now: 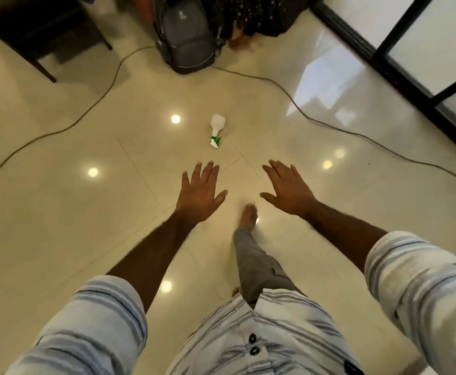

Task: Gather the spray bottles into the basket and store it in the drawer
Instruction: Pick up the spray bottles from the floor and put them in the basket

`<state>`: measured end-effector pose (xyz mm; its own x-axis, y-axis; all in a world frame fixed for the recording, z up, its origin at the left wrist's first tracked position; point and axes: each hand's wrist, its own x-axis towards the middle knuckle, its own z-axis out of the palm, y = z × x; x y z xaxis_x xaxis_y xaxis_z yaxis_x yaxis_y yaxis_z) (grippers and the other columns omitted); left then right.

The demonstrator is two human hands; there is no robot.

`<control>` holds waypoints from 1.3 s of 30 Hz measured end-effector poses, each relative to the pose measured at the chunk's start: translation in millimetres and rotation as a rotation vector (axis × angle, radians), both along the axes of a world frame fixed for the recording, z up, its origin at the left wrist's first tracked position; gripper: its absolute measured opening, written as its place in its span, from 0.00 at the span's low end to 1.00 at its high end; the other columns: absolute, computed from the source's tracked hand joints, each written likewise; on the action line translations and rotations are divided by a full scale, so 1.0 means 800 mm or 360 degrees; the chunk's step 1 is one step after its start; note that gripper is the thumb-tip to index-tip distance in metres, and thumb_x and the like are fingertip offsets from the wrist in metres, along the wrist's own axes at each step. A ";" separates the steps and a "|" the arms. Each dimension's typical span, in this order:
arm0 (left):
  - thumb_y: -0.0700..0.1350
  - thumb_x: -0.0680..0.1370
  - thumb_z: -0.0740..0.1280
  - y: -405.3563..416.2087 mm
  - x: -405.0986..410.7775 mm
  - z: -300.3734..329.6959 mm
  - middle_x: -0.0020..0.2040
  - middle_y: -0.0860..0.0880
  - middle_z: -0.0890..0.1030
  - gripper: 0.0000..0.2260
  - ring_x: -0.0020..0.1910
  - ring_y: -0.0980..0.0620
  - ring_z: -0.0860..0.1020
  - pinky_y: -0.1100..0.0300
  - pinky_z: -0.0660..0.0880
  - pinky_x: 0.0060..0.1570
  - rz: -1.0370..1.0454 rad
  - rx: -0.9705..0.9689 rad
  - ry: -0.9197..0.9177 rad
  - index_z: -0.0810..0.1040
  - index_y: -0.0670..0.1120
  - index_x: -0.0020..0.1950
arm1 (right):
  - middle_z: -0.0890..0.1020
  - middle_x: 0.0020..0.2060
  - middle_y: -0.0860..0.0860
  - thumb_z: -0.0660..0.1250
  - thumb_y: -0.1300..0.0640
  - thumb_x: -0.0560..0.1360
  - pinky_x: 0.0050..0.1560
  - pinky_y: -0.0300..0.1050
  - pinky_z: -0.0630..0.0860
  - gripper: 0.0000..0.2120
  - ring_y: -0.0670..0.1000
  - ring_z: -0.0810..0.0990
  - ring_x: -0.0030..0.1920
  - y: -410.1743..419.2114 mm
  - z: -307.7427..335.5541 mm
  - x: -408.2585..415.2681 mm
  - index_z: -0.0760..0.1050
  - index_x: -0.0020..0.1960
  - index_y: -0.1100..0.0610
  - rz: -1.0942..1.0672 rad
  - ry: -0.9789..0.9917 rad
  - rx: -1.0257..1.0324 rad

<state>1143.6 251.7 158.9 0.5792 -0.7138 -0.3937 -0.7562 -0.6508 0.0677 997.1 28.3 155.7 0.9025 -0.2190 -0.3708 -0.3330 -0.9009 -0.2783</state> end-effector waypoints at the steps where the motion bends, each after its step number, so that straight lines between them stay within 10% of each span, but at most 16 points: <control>1: 0.63 0.82 0.49 -0.010 0.023 -0.009 0.83 0.47 0.52 0.33 0.81 0.42 0.51 0.37 0.55 0.75 0.0030 0.0006 0.0047 0.50 0.46 0.81 | 0.55 0.80 0.57 0.61 0.41 0.79 0.79 0.60 0.50 0.37 0.58 0.53 0.80 -0.009 -0.012 0.028 0.52 0.80 0.58 0.0006 0.0012 0.0024; 15: 0.56 0.81 0.60 -0.173 0.333 -0.276 0.71 0.44 0.70 0.28 0.66 0.42 0.73 0.46 0.73 0.61 0.0248 0.0079 0.0366 0.60 0.46 0.77 | 0.58 0.79 0.57 0.64 0.43 0.79 0.78 0.56 0.57 0.35 0.57 0.57 0.79 -0.110 -0.279 0.346 0.56 0.79 0.56 -0.0407 0.0067 0.0362; 28: 0.53 0.79 0.65 -0.268 0.546 -0.720 0.69 0.41 0.71 0.25 0.66 0.38 0.73 0.44 0.71 0.64 0.0480 0.0185 0.0672 0.66 0.45 0.72 | 0.64 0.75 0.56 0.68 0.52 0.78 0.70 0.52 0.69 0.33 0.58 0.67 0.72 -0.117 -0.687 0.523 0.58 0.78 0.58 -0.0844 0.0135 0.0753; 39: 0.60 0.72 0.72 -0.319 0.562 -0.874 0.65 0.44 0.67 0.26 0.65 0.41 0.67 0.44 0.68 0.61 0.1013 -0.0029 0.0570 0.73 0.47 0.63 | 0.66 0.73 0.55 0.60 0.66 0.78 0.72 0.47 0.68 0.27 0.54 0.67 0.72 -0.120 -0.779 0.523 0.62 0.76 0.59 -0.0793 0.0013 0.0938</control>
<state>1593.6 -3.7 -540.0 0.7221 -0.2899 -0.6281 -0.1610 -0.9534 0.2550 1415.9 -67.8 -467.2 0.7458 -0.3631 -0.5585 -0.6646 -0.3476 -0.6614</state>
